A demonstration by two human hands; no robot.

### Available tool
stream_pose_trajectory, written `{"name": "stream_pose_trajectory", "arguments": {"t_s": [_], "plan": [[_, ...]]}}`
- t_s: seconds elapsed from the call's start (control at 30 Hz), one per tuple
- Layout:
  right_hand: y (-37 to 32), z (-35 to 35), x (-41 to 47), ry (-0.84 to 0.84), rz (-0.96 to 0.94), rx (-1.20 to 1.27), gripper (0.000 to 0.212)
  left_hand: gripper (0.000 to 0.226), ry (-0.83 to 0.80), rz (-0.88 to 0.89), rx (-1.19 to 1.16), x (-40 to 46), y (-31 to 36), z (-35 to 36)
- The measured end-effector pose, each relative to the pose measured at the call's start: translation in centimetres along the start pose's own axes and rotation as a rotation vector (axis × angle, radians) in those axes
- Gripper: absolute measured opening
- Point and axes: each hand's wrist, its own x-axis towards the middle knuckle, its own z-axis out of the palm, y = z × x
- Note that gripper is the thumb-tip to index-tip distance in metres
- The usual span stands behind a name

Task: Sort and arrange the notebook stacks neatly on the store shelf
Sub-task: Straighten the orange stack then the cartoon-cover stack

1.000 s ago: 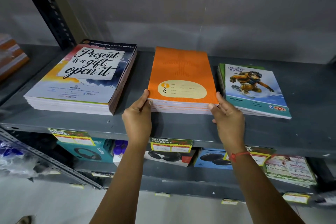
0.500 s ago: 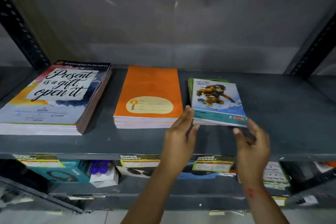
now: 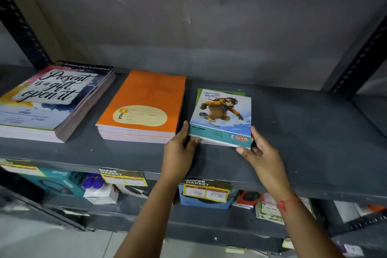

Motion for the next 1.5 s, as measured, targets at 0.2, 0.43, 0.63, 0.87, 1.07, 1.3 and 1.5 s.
{"name": "stream_pose_trajectory", "arguments": {"t_s": [0.2,0.43,0.63,0.87,1.07,1.3,1.5], "plan": [[0.4,-0.5,0.9,0.010,-0.022,0.075,0.062,0.046,0.065,0.040,0.012,0.0,-0.3,0.4],[1.3,-0.7,2.1,0.036,-0.039,0.063,0.059,0.044,0.082,0.011,-0.057,0.3,0.0,0.7],[1.2,-0.6,2.4,0.039,-0.060,0.067,0.059,0.046,0.043,0.031,-0.065,0.7,-0.1,0.7],[1.1,-0.4,2.5,0.058,-0.042,0.093,0.060,0.048,0.000,0.046,-0.064,1.1,-0.3,0.8],[1.2,-0.3,2.4,0.066,-0.029,0.087,0.059,0.046,0.007,0.028,-0.084,1.5,-0.5,0.8],[1.1,0.0,2.5,0.090,-0.008,0.086,0.057,0.042,0.045,-0.003,-0.117,1.6,-0.5,1.1],[1.4,0.0,2.5,0.106,-0.019,0.081,0.055,0.040,0.069,0.004,-0.069,1.7,-0.7,1.2]]}}
